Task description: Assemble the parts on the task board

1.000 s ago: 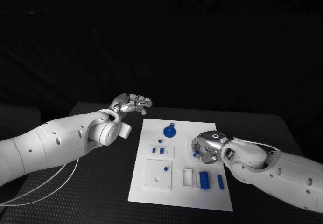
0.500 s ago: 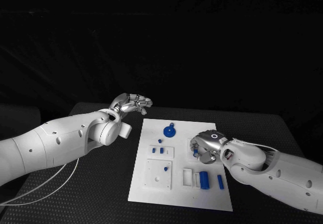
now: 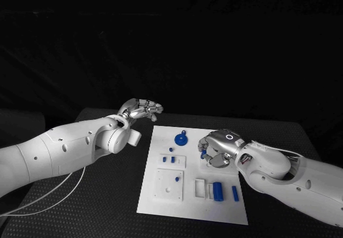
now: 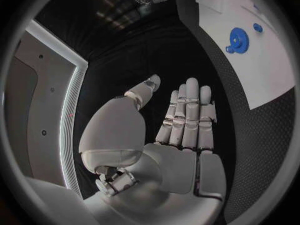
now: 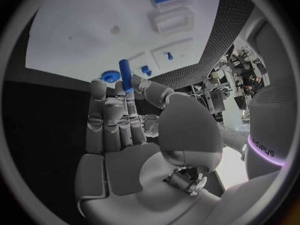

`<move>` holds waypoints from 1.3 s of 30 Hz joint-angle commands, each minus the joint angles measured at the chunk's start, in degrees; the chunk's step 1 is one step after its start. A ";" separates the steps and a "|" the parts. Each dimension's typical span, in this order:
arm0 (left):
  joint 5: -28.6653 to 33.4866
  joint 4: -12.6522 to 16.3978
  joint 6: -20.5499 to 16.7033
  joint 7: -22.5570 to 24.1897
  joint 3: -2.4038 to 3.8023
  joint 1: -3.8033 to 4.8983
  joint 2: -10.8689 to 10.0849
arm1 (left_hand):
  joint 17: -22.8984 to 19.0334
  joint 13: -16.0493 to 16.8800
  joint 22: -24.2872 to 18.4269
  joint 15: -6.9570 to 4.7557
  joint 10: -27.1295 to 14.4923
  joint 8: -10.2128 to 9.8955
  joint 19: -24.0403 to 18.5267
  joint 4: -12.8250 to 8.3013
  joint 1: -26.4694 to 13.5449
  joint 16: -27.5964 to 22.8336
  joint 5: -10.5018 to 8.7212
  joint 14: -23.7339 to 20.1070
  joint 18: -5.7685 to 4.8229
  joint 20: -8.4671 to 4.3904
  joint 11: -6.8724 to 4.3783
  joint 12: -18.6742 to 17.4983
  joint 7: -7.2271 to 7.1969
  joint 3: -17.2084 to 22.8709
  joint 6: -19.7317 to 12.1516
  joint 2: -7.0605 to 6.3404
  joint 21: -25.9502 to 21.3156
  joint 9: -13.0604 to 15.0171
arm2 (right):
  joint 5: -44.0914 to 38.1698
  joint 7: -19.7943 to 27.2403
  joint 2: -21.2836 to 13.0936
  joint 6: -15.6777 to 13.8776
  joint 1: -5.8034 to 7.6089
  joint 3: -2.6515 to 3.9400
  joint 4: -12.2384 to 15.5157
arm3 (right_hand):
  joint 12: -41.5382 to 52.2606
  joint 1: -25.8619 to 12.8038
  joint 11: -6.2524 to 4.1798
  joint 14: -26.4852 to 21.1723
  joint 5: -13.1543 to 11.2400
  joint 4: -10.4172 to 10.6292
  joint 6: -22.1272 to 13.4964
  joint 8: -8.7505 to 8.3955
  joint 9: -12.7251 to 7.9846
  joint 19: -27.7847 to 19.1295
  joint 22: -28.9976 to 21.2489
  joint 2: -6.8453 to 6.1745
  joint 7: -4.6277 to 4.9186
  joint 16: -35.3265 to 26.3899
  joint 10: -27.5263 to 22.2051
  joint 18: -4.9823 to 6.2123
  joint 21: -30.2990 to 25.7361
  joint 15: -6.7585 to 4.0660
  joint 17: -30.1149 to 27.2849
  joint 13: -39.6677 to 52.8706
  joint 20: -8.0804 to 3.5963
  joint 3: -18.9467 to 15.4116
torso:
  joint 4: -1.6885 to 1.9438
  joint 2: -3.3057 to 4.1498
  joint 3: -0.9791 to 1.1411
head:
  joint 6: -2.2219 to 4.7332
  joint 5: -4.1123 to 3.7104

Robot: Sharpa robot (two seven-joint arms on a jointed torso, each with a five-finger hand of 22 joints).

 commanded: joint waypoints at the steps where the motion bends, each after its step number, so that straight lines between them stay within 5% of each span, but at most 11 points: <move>1: 0.30 0.03 0.59 0.37 0.04 0.06 0.23 | 0.07 -0.08 0.07 0.21 -0.15 -0.19 0.33 0.15 -0.38 -0.29 -0.34 0.35 0.65 0.05 0.18 -0.02 0.03 -0.06 -0.53 0.08 -0.35 -0.06 | -0.35 0.89 1.08 -1.84 0.02 -0.01 0.67 | 0.19 0.10 -0.04 -0.14 -0.08 0.07 0.61 0.34 0.09 0.10 1.36 0.21 0.00 0.32 2.23 1.75 0.40 -0.41 0.08 0.16 -0.18 0.15 | 0.04 0.01 0.00 | -0.12 0.44; 9: 0.31 -0.35 0.58 0.42 0.04 0.06 0.99 | 0.10 -0.10 0.08 0.22 -0.16 -0.18 0.33 0.17 -0.39 -0.32 -0.35 0.35 0.65 0.05 0.18 -0.02 0.03 -0.07 -0.55 0.09 -0.38 -0.06 | 0.25 3.30 6.80 -3.87 -0.60 -0.53 0.40 | 0.15 0.12 -0.06 -0.14 -0.08 0.08 0.62 0.32 0.08 0.12 1.35 0.16 -0.01 0.34 2.25 1.75 0.45 -0.44 0.09 0.16 -0.20 0.15 | 0.09 0.02 -0.04 | -0.52 1.97; 16: 0.32 -0.85 0.42 0.43 0.04 0.07 1.50 | 0.12 -0.12 0.10 0.22 -0.16 -0.17 0.32 0.17 -0.37 -0.35 -0.34 0.33 0.65 0.05 0.18 0.00 0.03 -0.07 -0.56 0.10 -0.41 -0.07 | -0.92 4.48 10.70 -4.69 -3.13 -3.21 -0.38 | 0.08 0.23 -0.07 -0.16 -0.08 0.05 0.60 0.29 0.06 0.13 1.34 0.16 -0.01 0.34 2.24 1.75 0.51 -0.45 0.10 0.15 -0.24 0.22 | 0.13 0.00 -0.17 | -1.12 4.28; 23: 0.32 -0.93 0.44 0.42 0.05 0.07 2.02 | 0.14 -0.14 0.11 0.22 -0.16 -0.16 0.32 0.17 -0.35 -0.37 -0.34 0.33 0.65 0.05 0.18 0.01 0.03 -0.06 -0.56 0.12 -0.44 -0.07 | -1.58 5.02 13.00 -4.64 -4.83 -5.00 -1.87 | 0.04 0.31 -0.08 -0.18 -0.08 0.03 0.60 0.27 0.05 0.13 1.33 0.18 -0.01 0.34 2.25 1.75 0.54 -0.46 0.11 0.15 -0.26 0.28 | 0.09 -0.01 -0.15 | -1.66 6.40; 29: 0.32 -0.92 0.49 0.37 0.05 0.07 2.19 | 0.16 -0.15 0.12 0.22 -0.16 -0.14 0.31 0.18 -0.34 -0.39 -0.34 0.32 0.65 0.06 0.18 0.02 0.03 -0.06 -0.56 0.13 -0.46 -0.07 | -1.79 5.31 14.02 -4.79 -6.25 -5.18 -3.07 | 0.01 0.36 -0.08 -0.19 -0.08 0.01 0.59 0.25 0.04 0.13 1.32 0.17 -0.01 0.34 2.26 1.75 0.57 -0.47 0.12 0.14 -0.28 0.33 | 0.06 0.02 -0.11 | -2.15 7.89; 39: 0.32 -1.00 0.59 0.30 0.05 0.07 2.33 | 0.20 -0.18 0.15 0.23 -0.18 -0.14 0.31 0.19 -0.34 -0.42 -0.34 0.31 0.65 0.07 0.19 0.03 0.04 -0.07 -0.59 0.14 -0.50 -0.08 | -1.81 5.52 14.31 -4.36 -6.89 -5.55 -4.25 | -0.03 0.42 -0.09 -0.20 -0.08 0.00 0.58 0.22 0.02 0.13 1.32 0.18 0.00 0.34 2.28 1.75 0.61 -0.47 0.12 0.14 -0.29 0.39 | -0.03 0.03 -0.06 | -2.53 8.61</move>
